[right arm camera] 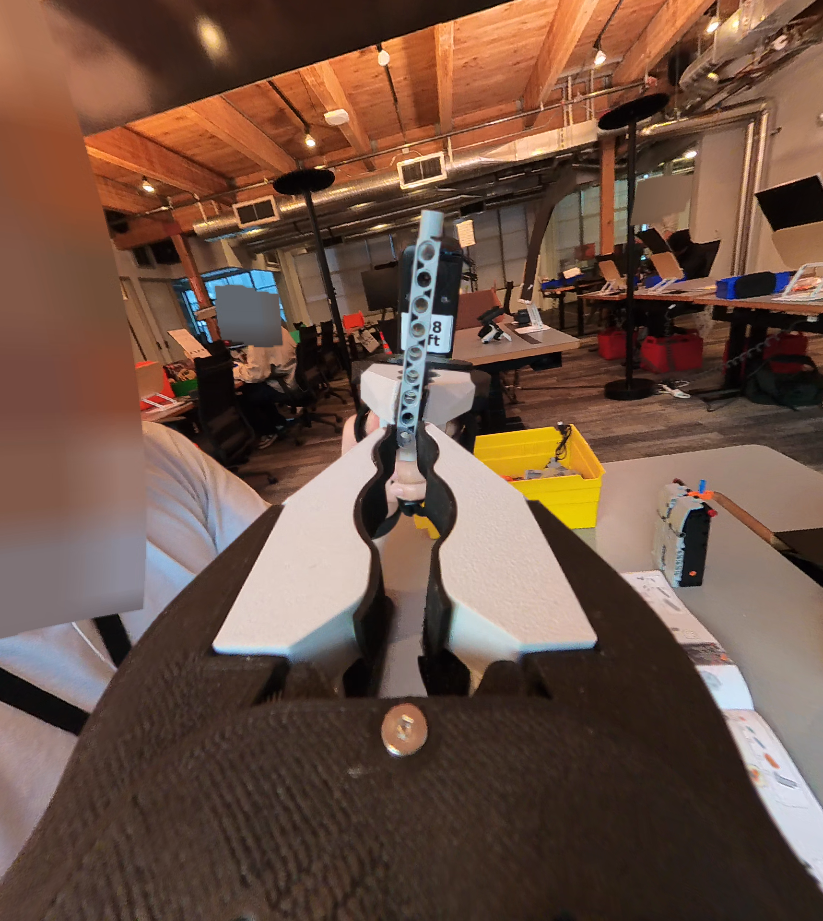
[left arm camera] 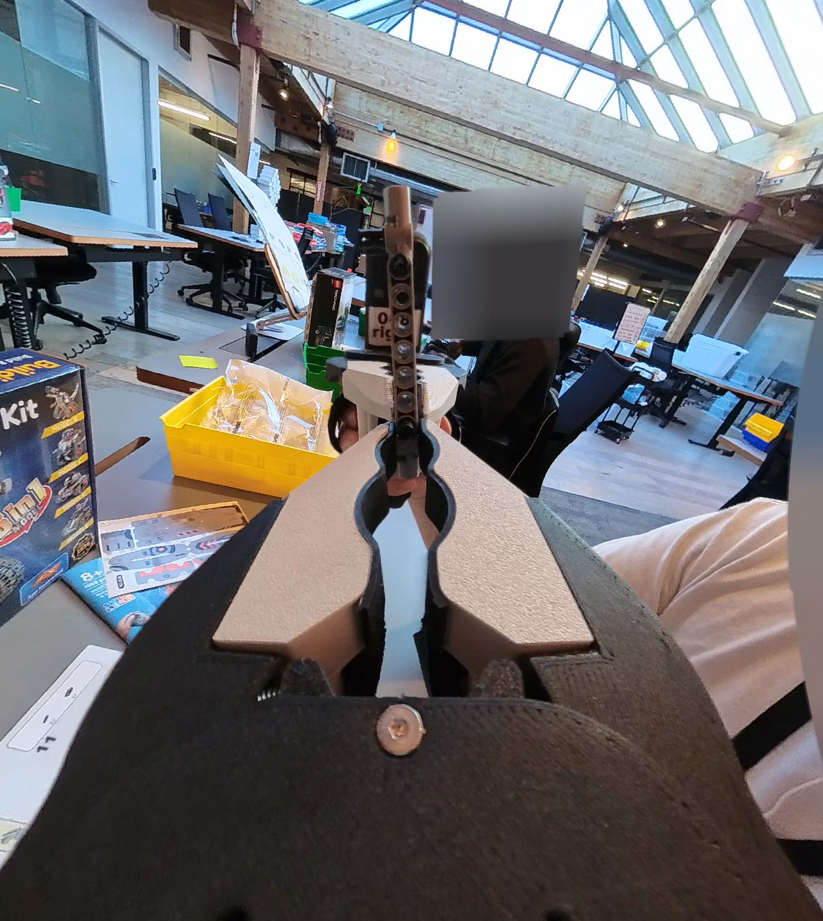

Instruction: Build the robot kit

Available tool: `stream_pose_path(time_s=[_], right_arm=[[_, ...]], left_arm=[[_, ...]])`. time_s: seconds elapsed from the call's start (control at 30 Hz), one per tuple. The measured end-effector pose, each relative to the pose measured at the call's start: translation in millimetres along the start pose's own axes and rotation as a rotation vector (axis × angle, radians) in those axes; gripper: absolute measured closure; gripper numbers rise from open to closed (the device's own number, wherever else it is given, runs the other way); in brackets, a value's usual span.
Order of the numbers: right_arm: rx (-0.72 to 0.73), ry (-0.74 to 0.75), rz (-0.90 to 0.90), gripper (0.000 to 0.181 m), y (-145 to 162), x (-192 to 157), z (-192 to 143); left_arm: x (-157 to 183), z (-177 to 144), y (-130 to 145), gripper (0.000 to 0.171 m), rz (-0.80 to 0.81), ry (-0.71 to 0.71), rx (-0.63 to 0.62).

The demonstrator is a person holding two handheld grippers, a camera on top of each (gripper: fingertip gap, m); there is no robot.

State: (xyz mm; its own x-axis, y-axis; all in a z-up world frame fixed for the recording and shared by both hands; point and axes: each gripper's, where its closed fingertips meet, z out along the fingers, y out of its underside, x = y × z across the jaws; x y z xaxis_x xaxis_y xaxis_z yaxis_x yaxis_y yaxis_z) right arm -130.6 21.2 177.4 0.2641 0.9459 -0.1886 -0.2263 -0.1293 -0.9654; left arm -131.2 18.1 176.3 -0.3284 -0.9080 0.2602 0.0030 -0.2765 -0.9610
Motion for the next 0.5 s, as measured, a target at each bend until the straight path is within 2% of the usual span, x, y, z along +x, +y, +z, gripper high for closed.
stream_pose_path(time_s=[0.1,0.2,0.33,0.4,0.47,0.5], right_arm=[[0.008,-0.014,0.025,0.175,1.9,2.0,0.4],[-0.008,0.038,-0.013,0.174,3.0,5.9,0.2],[-0.013,0.061,-0.043,0.174,1.4,3.0,0.7],[-0.015,0.015,-0.046,0.174,1.2,-6.3,6.1],[-0.036,-0.064,-0.057,0.172,4.9,-19.6,12.1],[-0.036,-0.084,-0.050,0.162,6.9,-20.7,13.1]], left_arm=[[-1.5,-0.7,1.7,0.167,0.041,-0.042,-0.018],[-5.7,-0.7,2.4,0.166,0.095,-0.101,-0.028],[-3.6,-0.1,1.3,0.166,0.123,-0.092,-0.023],[4.8,-4.1,0.1,0.166,0.086,0.005,-0.020],[17.4,-9.0,1.8,0.166,-0.015,0.192,-0.021],[20.5,-10.9,5.7,0.167,-0.090,0.288,-0.034]])
